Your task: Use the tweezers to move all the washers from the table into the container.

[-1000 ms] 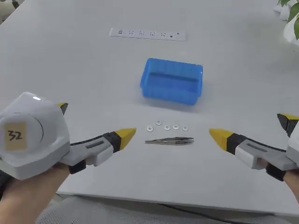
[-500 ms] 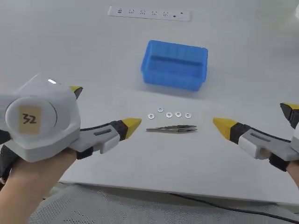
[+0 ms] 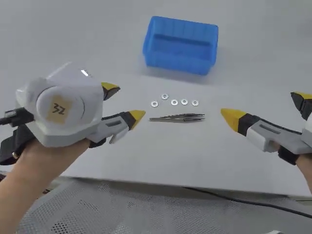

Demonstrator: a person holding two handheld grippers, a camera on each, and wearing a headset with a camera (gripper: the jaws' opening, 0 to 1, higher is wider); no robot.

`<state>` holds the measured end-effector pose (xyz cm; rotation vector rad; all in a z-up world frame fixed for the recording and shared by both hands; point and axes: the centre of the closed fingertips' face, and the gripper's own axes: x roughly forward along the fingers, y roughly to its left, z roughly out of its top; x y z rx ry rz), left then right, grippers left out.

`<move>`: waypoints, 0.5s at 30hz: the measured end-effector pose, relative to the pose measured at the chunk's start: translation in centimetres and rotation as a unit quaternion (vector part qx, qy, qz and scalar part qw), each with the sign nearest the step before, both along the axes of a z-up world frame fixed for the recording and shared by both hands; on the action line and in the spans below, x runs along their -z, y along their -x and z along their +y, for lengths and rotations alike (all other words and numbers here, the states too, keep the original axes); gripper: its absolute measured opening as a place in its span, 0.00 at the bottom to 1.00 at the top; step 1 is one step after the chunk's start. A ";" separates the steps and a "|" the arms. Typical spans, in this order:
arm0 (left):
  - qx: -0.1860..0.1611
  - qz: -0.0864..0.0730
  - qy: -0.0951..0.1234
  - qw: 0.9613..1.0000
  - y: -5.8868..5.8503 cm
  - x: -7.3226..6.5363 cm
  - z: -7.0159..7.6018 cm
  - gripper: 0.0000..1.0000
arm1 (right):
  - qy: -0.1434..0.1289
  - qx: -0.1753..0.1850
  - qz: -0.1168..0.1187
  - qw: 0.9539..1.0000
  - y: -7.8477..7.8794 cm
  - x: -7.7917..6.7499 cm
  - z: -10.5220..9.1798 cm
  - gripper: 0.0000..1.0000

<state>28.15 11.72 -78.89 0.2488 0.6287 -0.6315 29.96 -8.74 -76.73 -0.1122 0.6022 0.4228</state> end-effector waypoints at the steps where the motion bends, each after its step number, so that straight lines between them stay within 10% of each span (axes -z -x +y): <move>1: 0.007 0.008 0.002 1.000 0.0 0.4 -0.3 0.33 | 0.001 -0.002 0.002 1.000 0.0 0.1 0.1 0.83; 15: 0.111 0.065 -0.046 0.991 -0.1 5.2 -3.0 0.11 | -0.002 -0.009 0.020 1.000 0.2 1.1 0.8 0.82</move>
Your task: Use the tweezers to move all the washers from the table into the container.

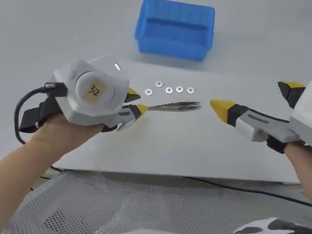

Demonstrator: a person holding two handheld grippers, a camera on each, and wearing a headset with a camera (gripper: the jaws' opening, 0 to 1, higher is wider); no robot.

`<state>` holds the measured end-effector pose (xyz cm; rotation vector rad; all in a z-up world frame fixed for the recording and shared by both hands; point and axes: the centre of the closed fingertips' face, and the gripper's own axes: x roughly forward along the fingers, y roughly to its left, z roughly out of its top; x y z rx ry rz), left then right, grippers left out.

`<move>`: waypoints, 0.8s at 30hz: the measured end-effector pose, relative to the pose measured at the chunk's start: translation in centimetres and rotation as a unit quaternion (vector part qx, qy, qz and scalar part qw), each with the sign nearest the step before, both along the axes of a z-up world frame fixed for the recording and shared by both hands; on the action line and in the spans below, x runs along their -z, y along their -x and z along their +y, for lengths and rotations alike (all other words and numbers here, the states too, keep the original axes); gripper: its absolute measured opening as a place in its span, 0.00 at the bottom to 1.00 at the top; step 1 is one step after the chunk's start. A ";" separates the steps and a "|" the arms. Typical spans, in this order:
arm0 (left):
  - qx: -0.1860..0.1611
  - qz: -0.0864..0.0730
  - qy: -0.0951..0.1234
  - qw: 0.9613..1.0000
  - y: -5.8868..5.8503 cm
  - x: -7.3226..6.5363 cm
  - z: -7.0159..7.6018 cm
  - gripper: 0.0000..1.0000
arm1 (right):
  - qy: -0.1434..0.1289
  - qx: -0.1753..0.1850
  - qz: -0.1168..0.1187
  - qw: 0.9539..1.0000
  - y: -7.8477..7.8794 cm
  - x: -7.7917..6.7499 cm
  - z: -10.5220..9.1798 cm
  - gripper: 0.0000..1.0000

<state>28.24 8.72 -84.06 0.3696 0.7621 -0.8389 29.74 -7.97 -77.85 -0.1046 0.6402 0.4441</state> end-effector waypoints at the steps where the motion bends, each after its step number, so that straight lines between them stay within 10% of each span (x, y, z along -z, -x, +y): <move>1: 0.003 0.003 -0.004 1.000 0.0 0.3 0.0 0.11 | 0.000 0.000 0.002 1.000 0.0 0.1 0.0 0.82; 16: 0.081 0.010 -0.031 0.996 0.6 1.5 -0.9 0.00 | -0.010 -0.010 0.005 1.000 0.3 0.1 0.8 0.80; 24: 0.109 -0.009 -0.021 0.994 1.3 -1.1 -1.6 0.00 | -0.004 -0.054 0.001 0.999 0.7 -0.2 3.0 0.77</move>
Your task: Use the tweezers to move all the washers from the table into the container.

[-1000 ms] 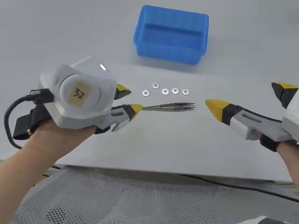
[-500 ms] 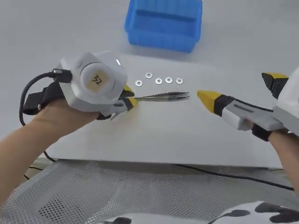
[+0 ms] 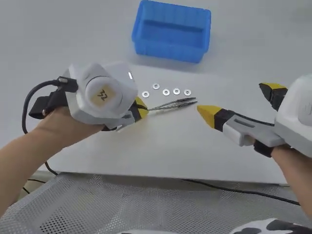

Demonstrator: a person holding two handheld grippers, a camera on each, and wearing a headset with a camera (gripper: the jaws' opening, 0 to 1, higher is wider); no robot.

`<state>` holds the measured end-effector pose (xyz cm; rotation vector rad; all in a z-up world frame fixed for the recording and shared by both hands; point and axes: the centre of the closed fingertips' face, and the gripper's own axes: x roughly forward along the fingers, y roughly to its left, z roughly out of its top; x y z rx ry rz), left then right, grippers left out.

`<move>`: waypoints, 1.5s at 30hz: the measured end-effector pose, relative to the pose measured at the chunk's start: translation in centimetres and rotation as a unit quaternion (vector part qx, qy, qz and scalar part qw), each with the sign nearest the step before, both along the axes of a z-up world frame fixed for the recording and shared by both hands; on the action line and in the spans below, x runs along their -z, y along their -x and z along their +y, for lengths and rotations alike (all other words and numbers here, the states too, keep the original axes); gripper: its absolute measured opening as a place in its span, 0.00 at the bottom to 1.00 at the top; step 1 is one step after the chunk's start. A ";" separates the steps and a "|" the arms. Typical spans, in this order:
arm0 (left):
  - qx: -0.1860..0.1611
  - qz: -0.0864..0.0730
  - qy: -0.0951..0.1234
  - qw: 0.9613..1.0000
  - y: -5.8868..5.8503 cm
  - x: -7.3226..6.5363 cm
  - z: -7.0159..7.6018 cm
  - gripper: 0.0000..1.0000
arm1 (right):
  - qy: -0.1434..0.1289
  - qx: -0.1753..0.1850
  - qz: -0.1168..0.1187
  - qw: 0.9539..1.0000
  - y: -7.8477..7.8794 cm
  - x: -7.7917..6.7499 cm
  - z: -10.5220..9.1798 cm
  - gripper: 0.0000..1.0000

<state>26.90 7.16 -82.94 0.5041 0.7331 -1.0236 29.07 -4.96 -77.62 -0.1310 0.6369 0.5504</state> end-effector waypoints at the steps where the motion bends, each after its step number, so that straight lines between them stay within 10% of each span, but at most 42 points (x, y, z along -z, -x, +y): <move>1: 0.003 -0.003 0.001 1.000 0.1 -0.4 -0.1 0.00 | -0.001 -0.003 0.000 1.000 0.0 -0.1 0.2 0.77; 9: -0.002 0.007 0.008 1.000 0.5 -4.2 -0.5 0.00 | -0.006 -0.040 0.017 0.999 0.8 0.3 2.3 0.72; 19: 0.008 -0.025 0.027 0.999 -0.1 -7.7 -1.4 0.00 | 0.003 -0.149 0.052 0.987 3.0 1.1 5.7 0.31; 30: 0.045 -0.033 0.021 0.998 0.3 -8.5 -2.1 0.00 | -0.003 -0.292 0.022 0.956 3.0 1.0 10.8 0.27; 35: 0.069 -0.032 0.014 0.997 0.7 -8.7 -2.4 0.00 | 0.013 -0.363 0.021 0.932 3.2 1.6 12.0 0.17; 45: 0.110 -0.028 -0.005 0.994 1.5 -8.5 -2.8 0.00 | 0.066 -0.435 -0.007 0.898 3.7 2.6 12.4 0.05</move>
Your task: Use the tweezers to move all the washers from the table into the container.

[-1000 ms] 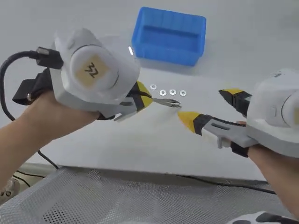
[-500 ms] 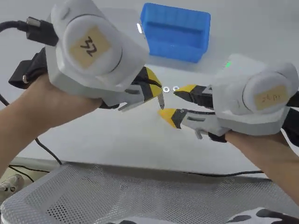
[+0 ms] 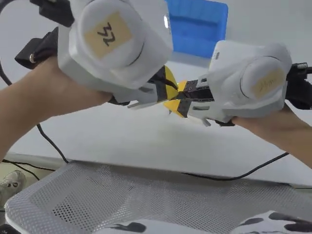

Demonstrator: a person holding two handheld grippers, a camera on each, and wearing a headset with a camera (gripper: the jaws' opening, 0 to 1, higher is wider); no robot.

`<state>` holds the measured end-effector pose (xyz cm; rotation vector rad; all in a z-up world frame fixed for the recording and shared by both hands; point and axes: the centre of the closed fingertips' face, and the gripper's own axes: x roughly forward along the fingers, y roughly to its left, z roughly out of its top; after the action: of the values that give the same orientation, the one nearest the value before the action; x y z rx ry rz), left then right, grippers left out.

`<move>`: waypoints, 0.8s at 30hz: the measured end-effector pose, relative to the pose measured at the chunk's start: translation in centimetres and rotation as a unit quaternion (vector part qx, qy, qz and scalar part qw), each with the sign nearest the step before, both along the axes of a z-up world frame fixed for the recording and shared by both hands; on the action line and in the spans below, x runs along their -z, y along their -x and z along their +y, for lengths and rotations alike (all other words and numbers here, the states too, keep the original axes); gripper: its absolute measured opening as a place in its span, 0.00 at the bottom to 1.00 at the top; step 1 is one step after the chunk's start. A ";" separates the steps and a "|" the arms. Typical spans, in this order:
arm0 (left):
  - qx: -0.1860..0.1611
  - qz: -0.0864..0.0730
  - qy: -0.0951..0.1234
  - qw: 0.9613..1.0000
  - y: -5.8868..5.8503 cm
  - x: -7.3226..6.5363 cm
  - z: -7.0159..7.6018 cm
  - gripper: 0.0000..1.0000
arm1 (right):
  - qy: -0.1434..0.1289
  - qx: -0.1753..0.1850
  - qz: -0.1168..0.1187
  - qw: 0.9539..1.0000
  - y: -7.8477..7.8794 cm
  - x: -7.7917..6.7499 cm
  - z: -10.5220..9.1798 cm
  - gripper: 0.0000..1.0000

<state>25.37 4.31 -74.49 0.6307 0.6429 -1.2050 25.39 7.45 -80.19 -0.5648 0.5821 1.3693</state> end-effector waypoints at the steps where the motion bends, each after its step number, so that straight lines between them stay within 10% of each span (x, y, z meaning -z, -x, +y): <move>1: 0.001 0.000 -0.001 1.000 0.0 0.0 0.0 0.00 | 0.002 -0.007 -0.005 1.000 0.0 0.0 0.0 0.05; 8: -0.054 -0.021 0.042 0.997 -0.7 -0.5 -0.2 0.00 | 0.001 -0.002 -0.010 1.000 -0.4 0.0 -0.2 0.03; 12: -0.140 -0.024 0.108 0.984 -1.4 -1.4 0.8 0.23 | -0.008 0.021 0.005 1.000 -0.6 -0.1 -0.3 0.03; 15: -0.229 -0.044 0.140 0.962 -2.2 -1.9 3.1 0.44 | -0.024 0.047 0.021 0.998 -1.0 -0.4 -0.4 0.03; 24: -0.400 -0.034 0.146 0.904 0.2 0.0 9.9 0.66 | -0.113 0.133 0.085 0.981 -4.8 -2.7 0.2 0.03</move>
<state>25.18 14.25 -74.53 0.1112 0.5600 -0.4824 30.22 7.68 -77.46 -0.1786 0.6077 1.2140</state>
